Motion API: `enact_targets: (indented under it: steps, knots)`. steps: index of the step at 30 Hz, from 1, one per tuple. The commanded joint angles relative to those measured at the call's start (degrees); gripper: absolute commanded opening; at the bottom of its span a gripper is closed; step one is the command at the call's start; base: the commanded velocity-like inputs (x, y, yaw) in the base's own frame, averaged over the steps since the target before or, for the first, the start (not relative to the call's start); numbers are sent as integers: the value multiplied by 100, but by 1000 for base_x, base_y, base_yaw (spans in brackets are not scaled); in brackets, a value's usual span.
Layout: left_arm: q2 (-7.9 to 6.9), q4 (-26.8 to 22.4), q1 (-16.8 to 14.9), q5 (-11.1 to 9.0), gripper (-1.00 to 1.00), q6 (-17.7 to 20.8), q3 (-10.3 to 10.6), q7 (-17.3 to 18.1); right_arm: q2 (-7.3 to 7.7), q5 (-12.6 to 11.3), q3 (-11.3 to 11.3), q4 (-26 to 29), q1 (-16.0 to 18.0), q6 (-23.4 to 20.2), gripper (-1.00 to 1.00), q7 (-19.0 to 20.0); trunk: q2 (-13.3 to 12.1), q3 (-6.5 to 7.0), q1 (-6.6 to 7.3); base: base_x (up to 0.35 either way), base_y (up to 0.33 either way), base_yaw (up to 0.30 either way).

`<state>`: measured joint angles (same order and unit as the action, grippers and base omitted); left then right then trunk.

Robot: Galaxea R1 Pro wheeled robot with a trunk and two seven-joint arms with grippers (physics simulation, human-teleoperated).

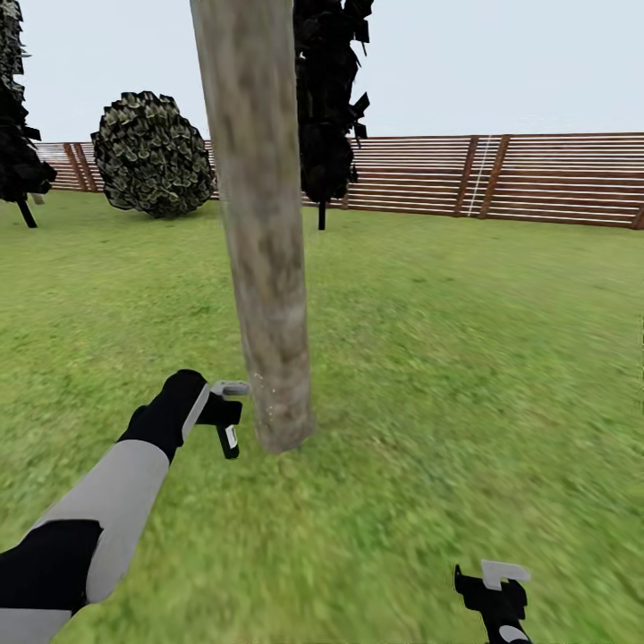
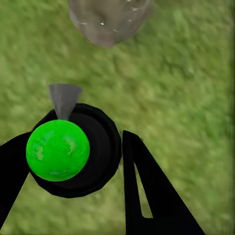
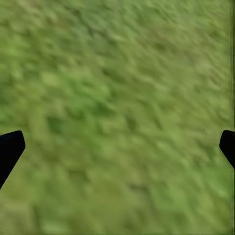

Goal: In the garden, pick up the pesticide atomizer on the floor and spray pesticide onto both trees until each tree trunk is fully covered.

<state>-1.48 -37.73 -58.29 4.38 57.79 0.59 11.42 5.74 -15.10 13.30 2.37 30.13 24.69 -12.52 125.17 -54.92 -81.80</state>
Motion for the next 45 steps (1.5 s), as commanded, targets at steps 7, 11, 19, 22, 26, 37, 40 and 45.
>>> enact_targets:
  steps: [7,11,19,22,26,37,40,45]
  knots:
    - [-1,-6,18,46,-100,14,3,37,-3,-45,50,0,2,10,100,-14,2,-5,1,-25,-273,0]
    - [-1,-6,21,54,-100,13,-1,33,0,-45,50,0,2,10,100,-14,2,-5,1,196,-213,0]
    - [-10,-6,21,72,-100,7,0,5,-3,-45,50,0,2,9,100,-15,2,-5,1,123,-237,82]
    - [-10,-6,19,72,-100,8,-2,-4,-3,-45,50,0,2,9,100,-14,2,-5,1,5,-274,262]
    - [-10,-6,21,72,-100,5,-7,-26,-3,-45,50,0,2,6,100,-14,2,-5,1,1,-275,274]
    - [-10,-6,19,81,-100,5,-23,-43,5,-45,50,0,2,7,100,-23,2,-5,1,86,-275,103]
    - [-12,-6,19,81,-100,5,-28,-44,6,-45,50,0,2,4,100,-23,2,-5,1,136,-275,0]
    - [-26,-6,19,81,-100,5,-50,-44,2,-45,50,0,2,6,100,-23,2,-5,1,128,-275,4]
